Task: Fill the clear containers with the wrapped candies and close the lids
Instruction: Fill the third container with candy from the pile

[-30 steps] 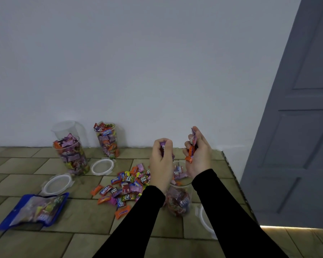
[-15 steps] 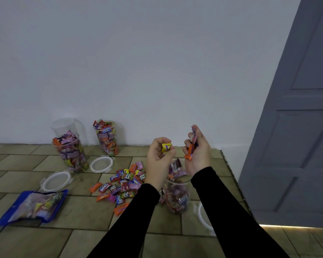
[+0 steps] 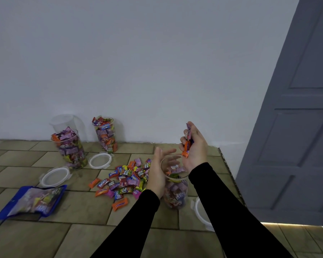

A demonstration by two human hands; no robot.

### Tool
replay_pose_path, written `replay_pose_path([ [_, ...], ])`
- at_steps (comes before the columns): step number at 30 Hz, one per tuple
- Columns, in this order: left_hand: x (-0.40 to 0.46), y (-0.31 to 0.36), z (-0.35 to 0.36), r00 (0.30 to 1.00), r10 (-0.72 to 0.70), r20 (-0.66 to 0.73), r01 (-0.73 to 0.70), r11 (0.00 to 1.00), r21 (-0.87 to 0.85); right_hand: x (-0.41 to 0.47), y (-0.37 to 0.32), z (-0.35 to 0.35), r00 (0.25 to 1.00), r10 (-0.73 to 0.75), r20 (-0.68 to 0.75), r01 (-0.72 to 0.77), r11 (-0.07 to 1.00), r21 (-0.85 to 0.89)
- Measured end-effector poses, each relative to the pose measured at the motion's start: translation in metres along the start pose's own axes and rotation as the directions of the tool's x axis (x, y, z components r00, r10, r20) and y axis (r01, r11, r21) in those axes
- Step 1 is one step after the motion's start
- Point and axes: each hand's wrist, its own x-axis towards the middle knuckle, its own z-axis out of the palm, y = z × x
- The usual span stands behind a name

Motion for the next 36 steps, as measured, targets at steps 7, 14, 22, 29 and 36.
replay_pose_path([
  [7, 0.005, -0.001, 0.003, 0.999, -0.042, 0.008, 0.043, 0.998, -0.043, -0.004, 0.0, 0.001, 0.999, -0.048, 0.008, 0.049, 0.983, -0.178],
  [14, 0.011, -0.007, -0.002, 0.999, -0.033, -0.029, 0.033, 0.999, -0.012, -0.007, 0.001, -0.003, 0.989, -0.141, 0.031, 0.143, 0.919, -0.368],
  [22, 0.005, -0.005, 0.003, 0.998, -0.051, -0.045, 0.05, 0.999, -0.02, -0.016, -0.004, -0.009, 0.99, -0.132, 0.04, 0.138, 0.962, -0.236],
  [29, 0.009, -0.006, 0.002, 0.996, -0.052, -0.078, 0.048, 0.997, -0.052, -0.016, -0.003, -0.012, 0.981, -0.126, 0.146, 0.16, 0.955, -0.249],
  [36, 0.008, -0.008, 0.003, 0.993, -0.08, -0.09, 0.073, 0.994, -0.076, -0.016, -0.004, -0.016, 0.98, -0.081, 0.181, 0.133, 0.946, -0.296],
])
